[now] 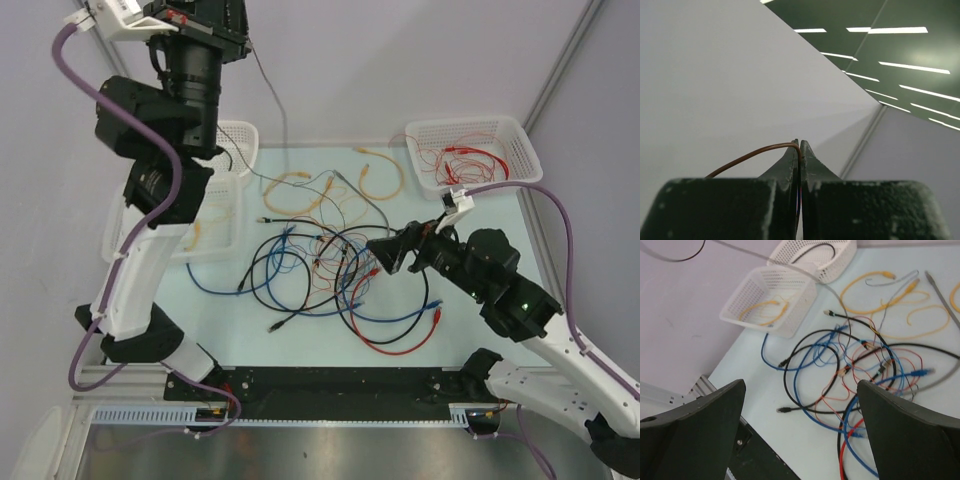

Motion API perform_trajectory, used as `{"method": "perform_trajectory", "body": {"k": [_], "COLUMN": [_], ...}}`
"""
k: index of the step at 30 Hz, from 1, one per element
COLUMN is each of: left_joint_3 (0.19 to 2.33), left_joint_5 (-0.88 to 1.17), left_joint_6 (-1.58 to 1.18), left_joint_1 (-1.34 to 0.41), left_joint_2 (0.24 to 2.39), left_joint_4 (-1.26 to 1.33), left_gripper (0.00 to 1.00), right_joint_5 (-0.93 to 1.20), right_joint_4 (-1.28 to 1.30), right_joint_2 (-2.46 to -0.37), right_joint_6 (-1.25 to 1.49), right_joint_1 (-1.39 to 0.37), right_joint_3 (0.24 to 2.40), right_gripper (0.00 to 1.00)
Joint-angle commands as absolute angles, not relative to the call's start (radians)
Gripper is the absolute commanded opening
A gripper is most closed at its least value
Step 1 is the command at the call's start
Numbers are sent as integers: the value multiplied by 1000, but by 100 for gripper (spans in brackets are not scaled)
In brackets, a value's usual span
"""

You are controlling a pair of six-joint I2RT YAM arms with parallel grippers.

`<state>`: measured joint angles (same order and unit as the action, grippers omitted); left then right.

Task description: Untangle the cables

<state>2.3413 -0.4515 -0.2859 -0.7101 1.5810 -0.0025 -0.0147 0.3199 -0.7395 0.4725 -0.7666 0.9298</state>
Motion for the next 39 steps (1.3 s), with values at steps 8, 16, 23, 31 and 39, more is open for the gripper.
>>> {"method": "perform_trajectory", "body": {"k": [8, 16, 23, 31, 39], "left_joint_3": [2353, 2336, 2329, 2304, 2272], "left_joint_5": [-281, -253, -196, -164, -143], "left_joint_6": [-443, -482, -543, -584, -606], "left_joint_1": [-795, -805, -824, -859, -880], "left_joint_2": [1496, 1442, 1433, 1410, 1385], "left_joint_4": [-218, -267, -294, -322, -325], "left_gripper": [0, 0, 0, 0, 0], "right_joint_5": [-132, -158, -262, -389, -489], "right_joint_4": [-164, -342, -546, -715, -801], "right_joint_2": [-923, -1113, -1261, -1393, -1472], "right_joint_6": [160, 38, 3, 3, 3], "right_joint_1": [-1034, -1213, -1241, -1212, -1174], "right_joint_3": [933, 940, 942, 979, 985], "right_gripper": [98, 98, 98, 97, 97]}}
